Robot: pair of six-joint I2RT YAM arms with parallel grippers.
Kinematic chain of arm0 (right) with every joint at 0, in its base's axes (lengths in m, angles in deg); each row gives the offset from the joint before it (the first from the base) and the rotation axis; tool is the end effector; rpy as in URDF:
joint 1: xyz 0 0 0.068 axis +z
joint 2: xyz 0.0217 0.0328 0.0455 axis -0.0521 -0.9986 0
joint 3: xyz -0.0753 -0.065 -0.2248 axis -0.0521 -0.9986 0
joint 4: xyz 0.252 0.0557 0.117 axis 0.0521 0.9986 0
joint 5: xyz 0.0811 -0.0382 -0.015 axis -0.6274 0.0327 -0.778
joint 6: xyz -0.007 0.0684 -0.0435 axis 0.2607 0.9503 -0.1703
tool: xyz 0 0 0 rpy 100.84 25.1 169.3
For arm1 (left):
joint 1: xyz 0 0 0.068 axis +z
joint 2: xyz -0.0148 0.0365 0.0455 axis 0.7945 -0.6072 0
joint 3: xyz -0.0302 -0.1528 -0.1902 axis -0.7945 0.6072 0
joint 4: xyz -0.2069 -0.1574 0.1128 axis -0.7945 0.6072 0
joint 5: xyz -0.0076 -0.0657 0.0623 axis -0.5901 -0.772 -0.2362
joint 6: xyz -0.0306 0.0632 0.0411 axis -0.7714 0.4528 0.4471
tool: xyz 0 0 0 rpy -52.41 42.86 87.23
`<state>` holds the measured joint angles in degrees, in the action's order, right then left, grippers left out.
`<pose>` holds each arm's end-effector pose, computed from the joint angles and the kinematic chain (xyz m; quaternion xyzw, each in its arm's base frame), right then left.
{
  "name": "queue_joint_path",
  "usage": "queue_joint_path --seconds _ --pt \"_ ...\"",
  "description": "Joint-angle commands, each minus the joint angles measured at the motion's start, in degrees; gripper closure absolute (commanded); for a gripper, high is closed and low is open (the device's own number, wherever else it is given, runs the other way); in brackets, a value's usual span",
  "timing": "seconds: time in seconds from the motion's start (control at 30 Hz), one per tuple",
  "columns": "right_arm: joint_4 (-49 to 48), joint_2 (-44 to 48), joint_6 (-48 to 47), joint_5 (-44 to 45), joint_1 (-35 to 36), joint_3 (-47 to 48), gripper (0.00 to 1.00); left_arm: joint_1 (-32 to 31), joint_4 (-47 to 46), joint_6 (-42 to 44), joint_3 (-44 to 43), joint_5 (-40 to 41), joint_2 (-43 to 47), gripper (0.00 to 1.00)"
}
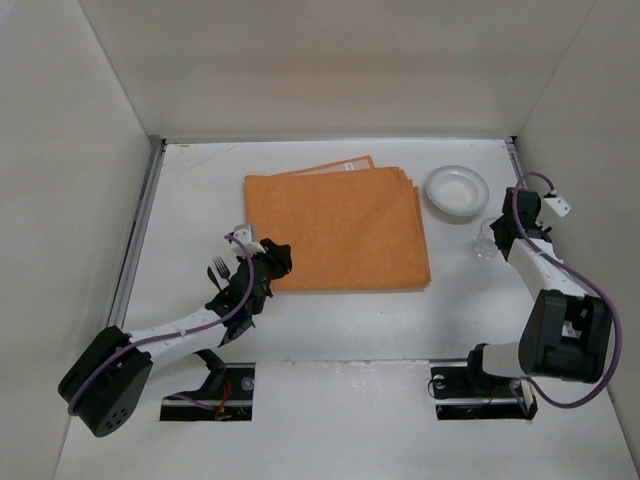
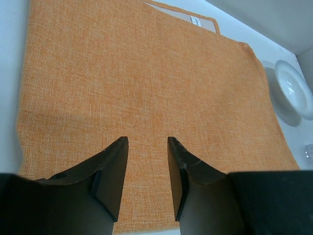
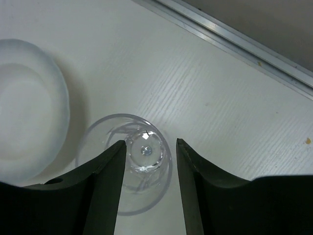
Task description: Set the dinner table for one person
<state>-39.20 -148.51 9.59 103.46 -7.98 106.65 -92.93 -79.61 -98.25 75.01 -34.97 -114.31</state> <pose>0.3160 -0.0964 0.1738 0.4480 0.7674 -0.1375 0.4375 0.2264 -0.1490 0.1529 -0.1161 0.7302 -0.2477 0.6261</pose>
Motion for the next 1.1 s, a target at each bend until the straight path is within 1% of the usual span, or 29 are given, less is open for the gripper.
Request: queue_joint_path --seconds 0.0,0.17,0.27,0.33,0.43,0.6,0.73,0.8,0.83,0.93,1.0,1.07 --pt "-3.0 -1.99 0.25 -0.01 -1.3 0.06 0.49 0.81 -3.59 -0.49 0.92 0.31 0.83 0.64" --pt "-4.67 -5.16 0.95 -3.87 -2.09 0.33 0.61 1.07 -3.23 -1.2 1.1 -0.13 1.8 0.63" --pt "-4.84 -6.04 1.39 -4.75 -2.53 0.33 0.71 1.77 -3.23 -1.2 1.1 -0.21 1.1 0.63" --pt "-5.02 -6.04 1.74 -5.02 -2.53 -0.11 0.78 1.86 -3.15 -1.46 1.1 -0.39 1.27 0.63" --pt "-5.02 -3.94 2.79 -5.2 -2.44 -1.6 0.84 1.86 -3.23 -1.55 1.27 -0.04 1.36 0.62" --pt "-3.45 3.34 2.53 -3.97 -0.87 -3.01 0.85 2.13 -3.23 -2.25 1.19 -0.13 0.57 0.6" --pt "0.59 10.21 0.78 -1.77 4.48 -1.88 0.85 2.83 -3.15 -2.34 1.01 -0.39 -0.57 0.59" --pt "2.0 12.15 0.34 -1.07 7.47 -0.74 0.85 2.83 -3.32 -2.43 1.1 -0.39 -0.31 0.59" --pt "2.79 12.5 0.07 -0.98 10.1 0.84 0.85 2.83 -3.41 -2.43 1.19 -0.3 -0.31 0.59" --pt "4.64 9.27 -0.63 -1.94 15.91 6.46 0.85 3.09 -3.67 -2.43 1.01 -0.39 -1.45 0.59" --pt "4.03 4.53 -1.07 -2.56 20.39 11.2 0.85 2.92 -3.5 -2.43 0.75 -0.39 -1.89 0.59" --pt "3.24 -0.39 -1.42 -3.26 23.03 15.24 0.85 2.66 -3.76 -2.17 0.75 -0.22 -2.33 0.59"
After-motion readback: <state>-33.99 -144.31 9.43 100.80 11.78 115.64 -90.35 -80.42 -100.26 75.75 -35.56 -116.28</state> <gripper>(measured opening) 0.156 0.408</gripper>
